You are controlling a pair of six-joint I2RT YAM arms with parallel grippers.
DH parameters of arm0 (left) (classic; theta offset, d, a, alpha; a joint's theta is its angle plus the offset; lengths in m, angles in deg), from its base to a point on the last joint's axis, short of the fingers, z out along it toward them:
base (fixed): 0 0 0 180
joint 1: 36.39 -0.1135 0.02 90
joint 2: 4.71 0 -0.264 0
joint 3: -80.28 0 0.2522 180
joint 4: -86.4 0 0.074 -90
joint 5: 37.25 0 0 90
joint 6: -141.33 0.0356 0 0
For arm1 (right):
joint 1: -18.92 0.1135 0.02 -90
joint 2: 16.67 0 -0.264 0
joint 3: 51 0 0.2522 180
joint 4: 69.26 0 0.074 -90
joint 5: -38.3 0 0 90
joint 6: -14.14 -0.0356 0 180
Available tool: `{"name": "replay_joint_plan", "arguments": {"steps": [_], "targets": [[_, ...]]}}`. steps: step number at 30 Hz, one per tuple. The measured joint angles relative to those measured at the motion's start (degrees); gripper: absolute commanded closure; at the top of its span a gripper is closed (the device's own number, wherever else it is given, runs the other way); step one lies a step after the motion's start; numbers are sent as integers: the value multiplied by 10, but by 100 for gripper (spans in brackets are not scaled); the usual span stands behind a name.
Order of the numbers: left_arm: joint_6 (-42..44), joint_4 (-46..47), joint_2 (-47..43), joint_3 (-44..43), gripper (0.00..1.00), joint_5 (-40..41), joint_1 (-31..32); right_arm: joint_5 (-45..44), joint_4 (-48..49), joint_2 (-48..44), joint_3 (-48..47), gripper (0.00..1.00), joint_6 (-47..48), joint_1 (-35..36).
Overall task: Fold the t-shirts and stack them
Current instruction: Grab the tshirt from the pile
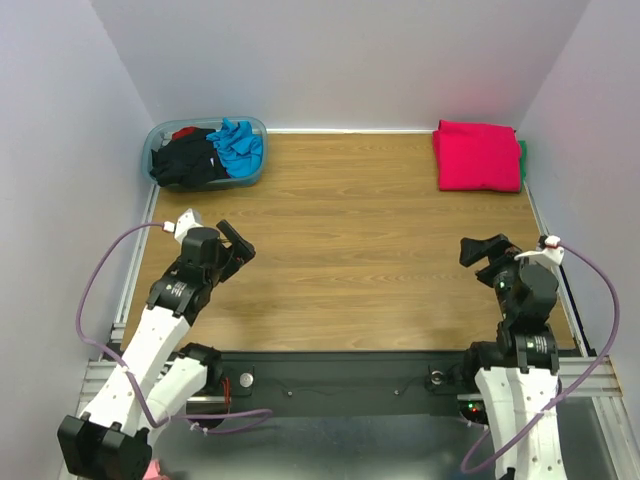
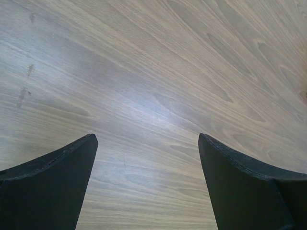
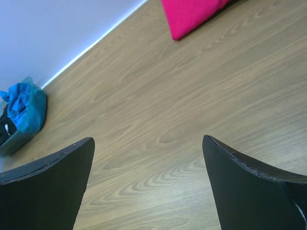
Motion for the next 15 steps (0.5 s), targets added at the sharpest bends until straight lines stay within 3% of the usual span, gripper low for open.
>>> {"name": "replay_joint_plan", "arguments": {"steps": [8, 15], "targets": [[13, 22, 121, -88, 1, 14, -7, 10, -1, 101, -11, 0, -1, 0], [58, 69, 348, -306, 2, -3, -61, 30, 0, 230, -57, 0, 5, 0]]}}
